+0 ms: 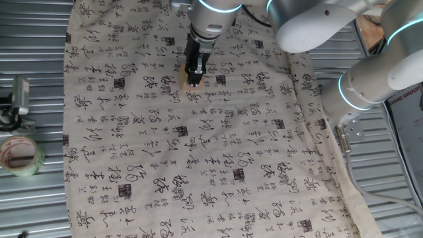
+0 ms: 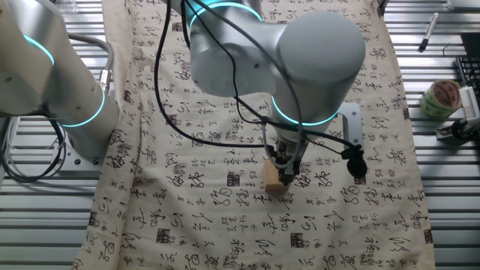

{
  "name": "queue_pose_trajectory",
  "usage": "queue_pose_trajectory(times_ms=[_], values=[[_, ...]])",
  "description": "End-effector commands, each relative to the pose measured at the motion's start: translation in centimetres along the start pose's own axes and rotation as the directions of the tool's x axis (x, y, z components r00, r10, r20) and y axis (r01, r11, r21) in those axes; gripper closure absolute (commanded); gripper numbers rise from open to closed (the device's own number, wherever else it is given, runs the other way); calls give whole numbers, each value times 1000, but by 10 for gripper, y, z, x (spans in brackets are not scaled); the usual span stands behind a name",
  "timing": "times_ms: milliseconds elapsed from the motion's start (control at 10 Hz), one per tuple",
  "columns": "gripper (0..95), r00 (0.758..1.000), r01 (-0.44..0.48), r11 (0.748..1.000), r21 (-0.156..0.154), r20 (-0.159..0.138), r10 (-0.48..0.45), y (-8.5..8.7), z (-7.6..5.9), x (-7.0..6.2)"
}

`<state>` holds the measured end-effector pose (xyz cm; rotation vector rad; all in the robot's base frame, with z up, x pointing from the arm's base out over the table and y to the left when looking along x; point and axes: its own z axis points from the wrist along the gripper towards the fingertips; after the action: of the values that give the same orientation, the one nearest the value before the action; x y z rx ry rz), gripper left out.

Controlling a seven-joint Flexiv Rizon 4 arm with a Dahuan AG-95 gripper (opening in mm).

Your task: Hold a small block with the gripper and sweep it from left to right on the table

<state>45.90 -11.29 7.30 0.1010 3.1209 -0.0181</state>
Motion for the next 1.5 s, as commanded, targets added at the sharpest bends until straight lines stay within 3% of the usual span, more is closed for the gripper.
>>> queue_pose_trajectory(times_ms=[100,1000,1500], values=[[380,1000,-2,1000,-4,1,2,0,-1,1],[380,1000,-12,1000,-23,0,12,-2,0,2],[380,1000,0,1000,-30,19,0,-10,5,7]])
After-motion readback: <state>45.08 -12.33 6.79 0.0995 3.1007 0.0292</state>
